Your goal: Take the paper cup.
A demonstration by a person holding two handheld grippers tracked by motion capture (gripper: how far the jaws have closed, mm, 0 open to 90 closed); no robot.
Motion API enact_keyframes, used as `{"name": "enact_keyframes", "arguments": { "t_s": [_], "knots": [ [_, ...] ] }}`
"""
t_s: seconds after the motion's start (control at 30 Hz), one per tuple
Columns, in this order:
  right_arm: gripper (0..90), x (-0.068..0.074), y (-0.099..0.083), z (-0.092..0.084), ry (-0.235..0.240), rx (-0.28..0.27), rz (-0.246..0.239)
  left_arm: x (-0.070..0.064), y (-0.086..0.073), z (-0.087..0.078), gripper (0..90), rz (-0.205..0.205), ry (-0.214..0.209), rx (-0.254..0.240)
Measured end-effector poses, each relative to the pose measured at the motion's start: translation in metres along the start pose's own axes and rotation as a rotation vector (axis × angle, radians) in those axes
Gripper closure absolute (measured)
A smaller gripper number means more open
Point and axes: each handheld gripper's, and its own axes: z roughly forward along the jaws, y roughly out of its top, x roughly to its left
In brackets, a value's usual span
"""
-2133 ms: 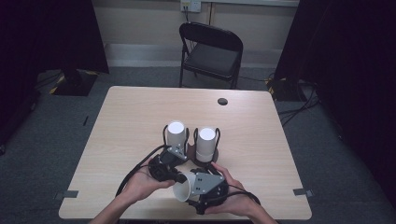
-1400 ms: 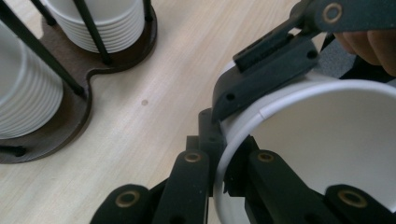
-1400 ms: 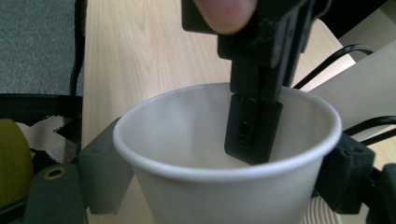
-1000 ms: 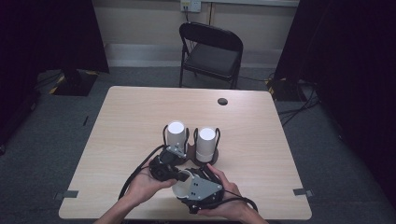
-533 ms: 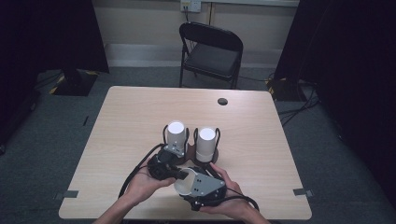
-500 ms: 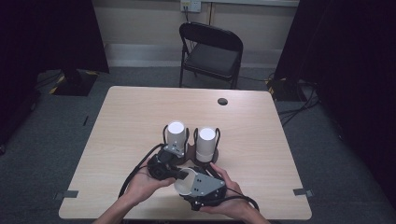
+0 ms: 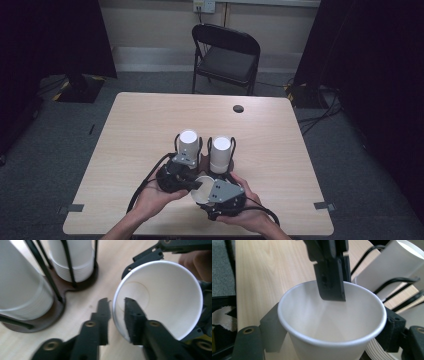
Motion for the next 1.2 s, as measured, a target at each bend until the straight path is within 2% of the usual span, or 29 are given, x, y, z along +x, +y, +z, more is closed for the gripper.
{"name": "enact_keyframes", "arguments": {
  "t_s": [0.07, 0.17, 0.27, 0.37, 0.5, 0.63, 0.7, 0.87, 0.97, 1.1, 1.2],
  "knots": [
    [23.7, -0.003, -0.001, -0.001, 0.004, -0.008, 0.019, -0.001, 0.000, 0.000, 70.3, 0.008, -0.001, -0.005],
    [23.7, -0.006, -0.002, -0.003, -0.002, -0.012, 0.030, -0.002, -0.001, -0.003, 63.4, 0.024, 0.033, -0.027],
    [23.8, -0.008, -0.003, -0.005, -0.007, -0.017, 0.040, -0.003, -0.003, -0.005, 57.2, 0.013, 0.055, -0.066],
    [23.9, -0.010, -0.004, -0.006, -0.008, -0.020, 0.054, -0.003, -0.006, -0.007, 52.4, -0.009, 0.048, -0.109],
    [23.9, -0.011, -0.004, -0.007, -0.010, -0.023, 0.066, -0.001, -0.012, -0.010, 48.1, -0.003, 0.055, -0.125],
    [24.0, -0.012, -0.005, -0.007, -0.008, -0.025, 0.076, 0.000, -0.018, -0.011, 43.3, -0.029, 0.057, -0.173],
    [24.0, -0.012, -0.006, -0.007, -0.007, -0.022, 0.081, 0.002, -0.020, -0.010, 41.5, -0.034, 0.052, -0.172],
    [24.2, -0.015, -0.007, -0.008, -0.010, -0.018, 0.097, 0.006, -0.025, -0.010, 36.4, -0.053, 0.042, -0.215],
    [24.2, -0.018, -0.008, -0.007, -0.012, -0.020, 0.115, 0.009, -0.028, -0.013, 33.7, -0.051, 0.061, -0.257],
    [24.3, -0.020, -0.011, -0.006, -0.008, -0.018, 0.137, 0.015, -0.032, -0.018, 30.1, -0.072, 0.065, -0.312],
    [24.2, -0.022, -0.012, -0.007, -0.009, -0.021, 0.152, 0.018, -0.036, -0.021, 28.0, -0.074, 0.077, -0.327]
  ]
}}
